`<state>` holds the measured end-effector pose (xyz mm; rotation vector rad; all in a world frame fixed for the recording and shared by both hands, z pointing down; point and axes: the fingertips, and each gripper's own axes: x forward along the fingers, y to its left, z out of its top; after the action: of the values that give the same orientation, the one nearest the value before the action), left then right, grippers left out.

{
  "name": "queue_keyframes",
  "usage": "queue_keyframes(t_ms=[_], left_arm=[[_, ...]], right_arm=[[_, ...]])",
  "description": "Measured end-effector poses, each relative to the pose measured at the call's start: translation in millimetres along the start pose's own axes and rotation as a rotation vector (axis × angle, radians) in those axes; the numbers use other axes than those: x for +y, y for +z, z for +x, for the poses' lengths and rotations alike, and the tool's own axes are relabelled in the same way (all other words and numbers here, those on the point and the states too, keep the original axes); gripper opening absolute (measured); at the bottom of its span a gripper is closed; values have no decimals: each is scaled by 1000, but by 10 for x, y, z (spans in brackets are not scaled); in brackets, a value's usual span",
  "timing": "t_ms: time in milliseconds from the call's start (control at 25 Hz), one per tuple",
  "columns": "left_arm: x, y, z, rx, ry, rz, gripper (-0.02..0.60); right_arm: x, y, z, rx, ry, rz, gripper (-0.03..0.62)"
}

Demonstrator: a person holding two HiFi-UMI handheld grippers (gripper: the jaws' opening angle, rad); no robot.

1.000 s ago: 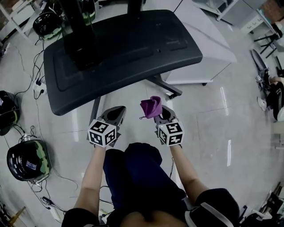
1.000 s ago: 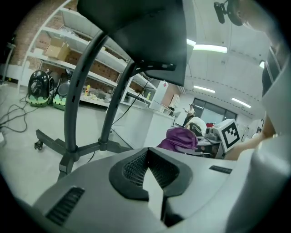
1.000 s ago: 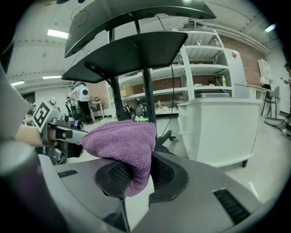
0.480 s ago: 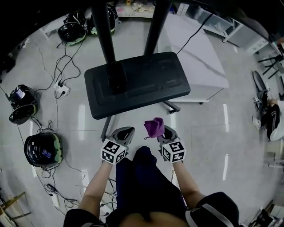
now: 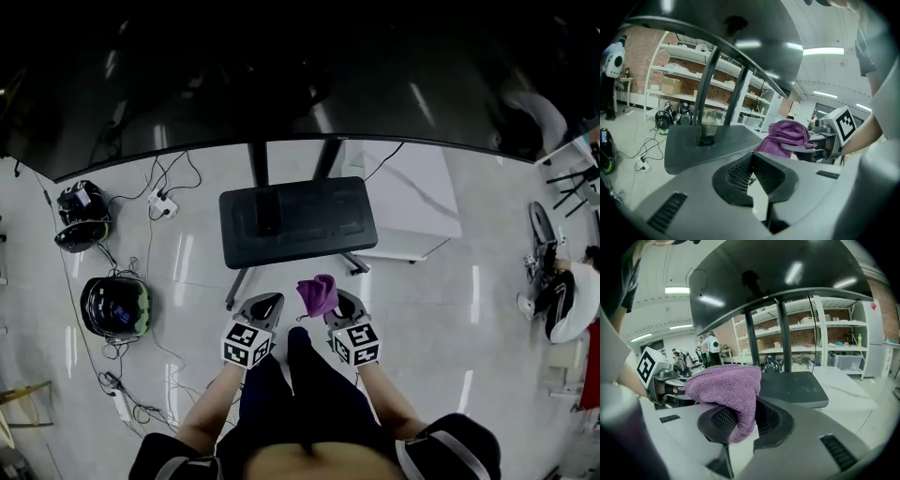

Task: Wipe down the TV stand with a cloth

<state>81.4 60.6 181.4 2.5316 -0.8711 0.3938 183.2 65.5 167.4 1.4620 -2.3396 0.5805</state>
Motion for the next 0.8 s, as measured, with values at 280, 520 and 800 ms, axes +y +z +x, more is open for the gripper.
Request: queue_keyframes(t_ms=[280, 520, 800], left_arm=[[-404, 828, -333, -50, 34, -62, 6], [-561, 1412, -479, -132, 54, -52, 6], [-508, 1552, -700, -201, 98, -49, 6]], right_arm=[[141, 849, -493, -77, 33, -20, 88], [122, 1331, -850, -130, 1, -52, 87], [294, 1462, -876, -188, 33, -29, 87]])
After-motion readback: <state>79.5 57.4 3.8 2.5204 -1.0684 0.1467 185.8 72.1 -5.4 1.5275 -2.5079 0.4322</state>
